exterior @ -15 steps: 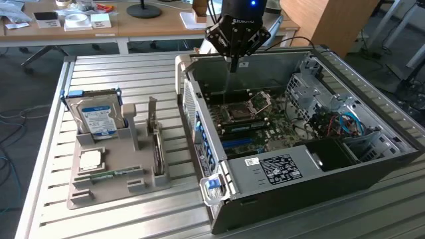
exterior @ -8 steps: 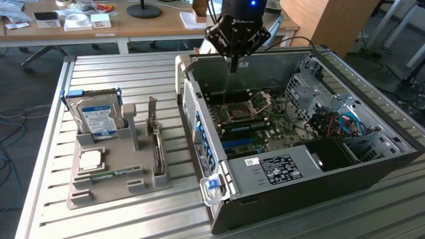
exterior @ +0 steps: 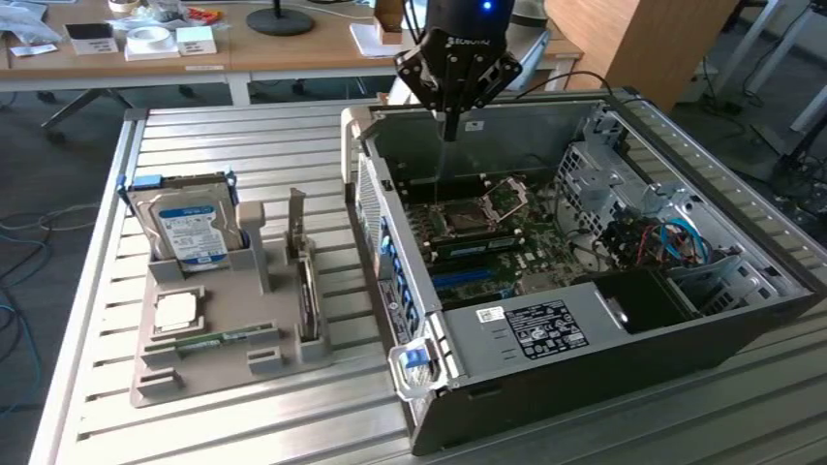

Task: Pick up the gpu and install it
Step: 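Reach for the gpu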

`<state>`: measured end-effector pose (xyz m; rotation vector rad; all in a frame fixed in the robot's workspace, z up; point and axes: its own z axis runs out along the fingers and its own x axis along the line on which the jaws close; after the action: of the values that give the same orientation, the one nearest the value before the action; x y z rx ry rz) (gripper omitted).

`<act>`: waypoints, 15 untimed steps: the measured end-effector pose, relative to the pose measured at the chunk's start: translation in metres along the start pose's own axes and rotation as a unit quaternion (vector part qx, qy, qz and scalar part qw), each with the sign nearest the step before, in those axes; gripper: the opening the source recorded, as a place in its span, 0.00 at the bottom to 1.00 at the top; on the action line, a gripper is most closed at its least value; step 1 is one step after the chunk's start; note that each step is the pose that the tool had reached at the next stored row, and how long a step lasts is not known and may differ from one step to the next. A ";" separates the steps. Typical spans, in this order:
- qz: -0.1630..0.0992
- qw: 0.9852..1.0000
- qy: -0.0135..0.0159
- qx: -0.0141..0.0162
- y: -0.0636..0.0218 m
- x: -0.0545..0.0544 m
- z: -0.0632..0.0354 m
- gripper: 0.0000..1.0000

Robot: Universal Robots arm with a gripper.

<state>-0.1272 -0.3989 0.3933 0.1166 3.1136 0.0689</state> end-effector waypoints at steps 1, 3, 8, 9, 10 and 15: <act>0.000 1.000 0.000 0.000 -0.0001 0.001 -0.0001 0.11; 0.000 1.000 0.000 0.000 -0.0002 0.004 -0.0001 0.11; 0.000 1.000 0.000 0.000 -0.0008 0.011 -0.0003 0.11; 0.000 1.000 0.000 0.000 -0.0009 0.013 -0.0004 0.11; 0.000 1.000 0.000 0.000 -0.0011 0.014 -0.0004 0.11; 0.000 1.000 0.000 0.000 -0.0016 0.022 -0.0006 0.11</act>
<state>-0.1497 -0.3988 0.3932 0.1165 3.1130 0.0690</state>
